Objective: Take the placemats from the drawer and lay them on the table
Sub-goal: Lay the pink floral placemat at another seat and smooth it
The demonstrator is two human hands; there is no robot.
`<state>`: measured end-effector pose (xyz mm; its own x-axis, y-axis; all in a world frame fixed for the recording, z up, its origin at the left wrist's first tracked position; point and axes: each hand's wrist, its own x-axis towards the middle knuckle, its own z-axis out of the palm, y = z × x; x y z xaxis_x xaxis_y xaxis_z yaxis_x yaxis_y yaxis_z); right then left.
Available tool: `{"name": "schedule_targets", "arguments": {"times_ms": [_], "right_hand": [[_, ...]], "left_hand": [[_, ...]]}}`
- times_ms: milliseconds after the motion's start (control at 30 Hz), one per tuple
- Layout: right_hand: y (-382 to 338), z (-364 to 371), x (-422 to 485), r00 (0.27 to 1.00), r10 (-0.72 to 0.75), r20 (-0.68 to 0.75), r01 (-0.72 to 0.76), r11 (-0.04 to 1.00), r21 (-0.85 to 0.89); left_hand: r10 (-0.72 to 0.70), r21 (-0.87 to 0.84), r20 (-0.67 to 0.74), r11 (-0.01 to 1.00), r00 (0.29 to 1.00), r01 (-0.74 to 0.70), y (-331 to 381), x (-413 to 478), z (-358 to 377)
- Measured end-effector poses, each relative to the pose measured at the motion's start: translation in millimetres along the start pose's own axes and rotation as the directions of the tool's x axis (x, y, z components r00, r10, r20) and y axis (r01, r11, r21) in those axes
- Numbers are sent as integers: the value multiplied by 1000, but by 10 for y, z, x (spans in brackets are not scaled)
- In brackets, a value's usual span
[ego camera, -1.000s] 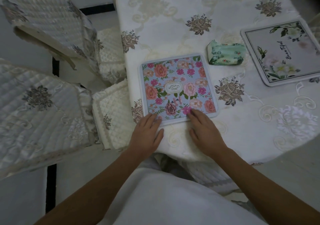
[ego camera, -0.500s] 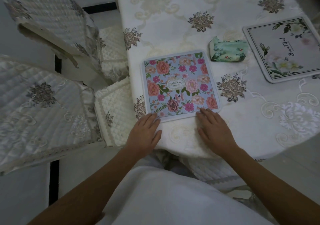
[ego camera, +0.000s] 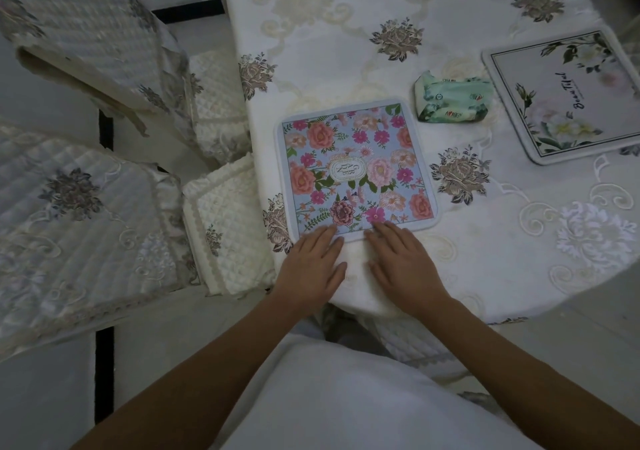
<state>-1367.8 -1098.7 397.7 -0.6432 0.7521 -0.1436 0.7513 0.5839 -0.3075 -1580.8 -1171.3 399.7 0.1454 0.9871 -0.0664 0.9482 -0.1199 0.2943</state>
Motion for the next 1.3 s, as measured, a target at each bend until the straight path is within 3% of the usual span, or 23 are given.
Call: {"name": "schedule_targets", "arguments": {"times_ms": [233, 633, 1100, 1300], "right_hand": [[436, -175, -100, 980, 195, -36, -194, 981, 15], [751, -487, 874, 954, 300, 5, -300, 952, 60], [730, -764, 2324, 972, 228, -53, -226, 973, 38], [385, -645, 2475, 989, 148, 22, -150, 983, 107]], "left_hand": [[-130, -17, -27, 991, 991, 130, -376, -173, -77], [-218, -75, -31, 974, 975, 216, -870, 715, -298], [-227, -100, -7, 969, 974, 226, -1403, 1731, -539], [-161, -36, 33, 986, 986, 163, -1386, 1827, -527]]}}
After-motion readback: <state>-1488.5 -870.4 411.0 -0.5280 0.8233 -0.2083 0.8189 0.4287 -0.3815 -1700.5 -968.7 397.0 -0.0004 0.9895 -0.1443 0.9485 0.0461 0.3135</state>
